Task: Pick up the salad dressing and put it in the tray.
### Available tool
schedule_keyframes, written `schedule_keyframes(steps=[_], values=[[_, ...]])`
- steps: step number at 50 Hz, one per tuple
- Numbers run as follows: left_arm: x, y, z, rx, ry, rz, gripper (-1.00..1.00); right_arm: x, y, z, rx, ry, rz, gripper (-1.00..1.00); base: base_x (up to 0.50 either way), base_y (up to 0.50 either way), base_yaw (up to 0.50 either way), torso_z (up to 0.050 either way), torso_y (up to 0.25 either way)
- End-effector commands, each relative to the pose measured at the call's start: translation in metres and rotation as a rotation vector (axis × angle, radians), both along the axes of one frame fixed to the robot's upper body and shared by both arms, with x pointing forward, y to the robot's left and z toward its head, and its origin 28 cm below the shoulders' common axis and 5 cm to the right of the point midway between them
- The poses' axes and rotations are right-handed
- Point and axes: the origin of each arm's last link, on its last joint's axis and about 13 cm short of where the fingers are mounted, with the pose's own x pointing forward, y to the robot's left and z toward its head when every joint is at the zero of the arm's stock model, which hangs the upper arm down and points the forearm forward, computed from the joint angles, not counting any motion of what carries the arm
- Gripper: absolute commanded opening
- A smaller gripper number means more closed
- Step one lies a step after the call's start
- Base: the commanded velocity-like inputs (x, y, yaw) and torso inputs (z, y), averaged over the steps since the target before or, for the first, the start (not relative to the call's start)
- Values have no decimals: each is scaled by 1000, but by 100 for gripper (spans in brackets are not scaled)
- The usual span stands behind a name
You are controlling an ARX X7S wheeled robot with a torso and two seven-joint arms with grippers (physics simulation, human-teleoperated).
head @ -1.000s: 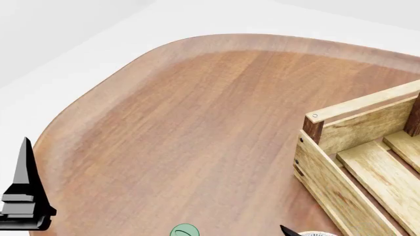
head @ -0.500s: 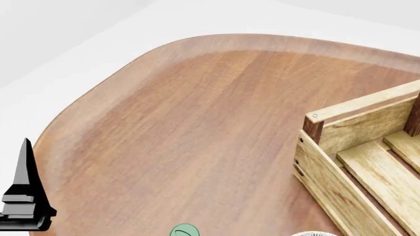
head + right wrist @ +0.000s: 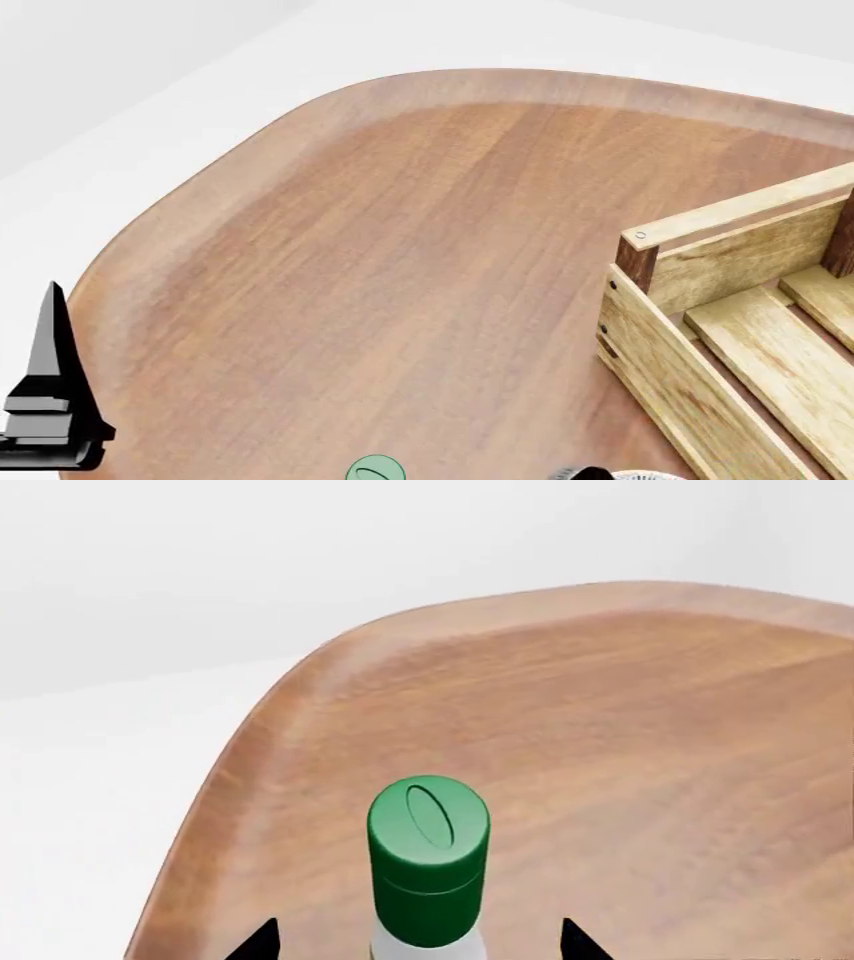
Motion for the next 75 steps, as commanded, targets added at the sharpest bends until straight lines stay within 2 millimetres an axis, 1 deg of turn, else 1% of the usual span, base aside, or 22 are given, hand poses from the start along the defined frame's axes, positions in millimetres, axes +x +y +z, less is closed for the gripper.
schedule_keyframes(steps=[1,16,26,31,35,49,55,56,65,75], values=[[0,0,1,1,0,-1,100,13,3,-10,6,17,-25,100,0,0,0,0,0],[0,1,1,1,-3,-1,100,21,11,-20,6,51,1,100,0,0,0,0,0],[0,0,0,1,0,-1,100,27,15,-26,3,52,-31,100,0,0,0,0,0],[0,1,-1,0,2,0,100,32,17,-35,-6,68,-55,100,0,0,0,0,0],[0,0,-1,1,3,-2,100,34,21,-37,-6,76,-49,100,0,0,0,0,0],[0,1,-1,0,2,1,100,31,33,-44,-23,74,37,100,0,0,0,0,0],[0,1,-1,0,2,2,100,31,36,-48,-31,70,47,100,0,0,0,0,0],[0,1,-1,0,1,3,100,31,35,-48,-30,67,42,-100,0,0,0,0,0],[0,1,-1,1,0,4,100,33,32,-42,-7,53,-7,-100,0,0,0,0,0],[-1,1,-1,4,1,4,100,30,29,-31,13,29,-34,-100,0,0,0,0,0]])
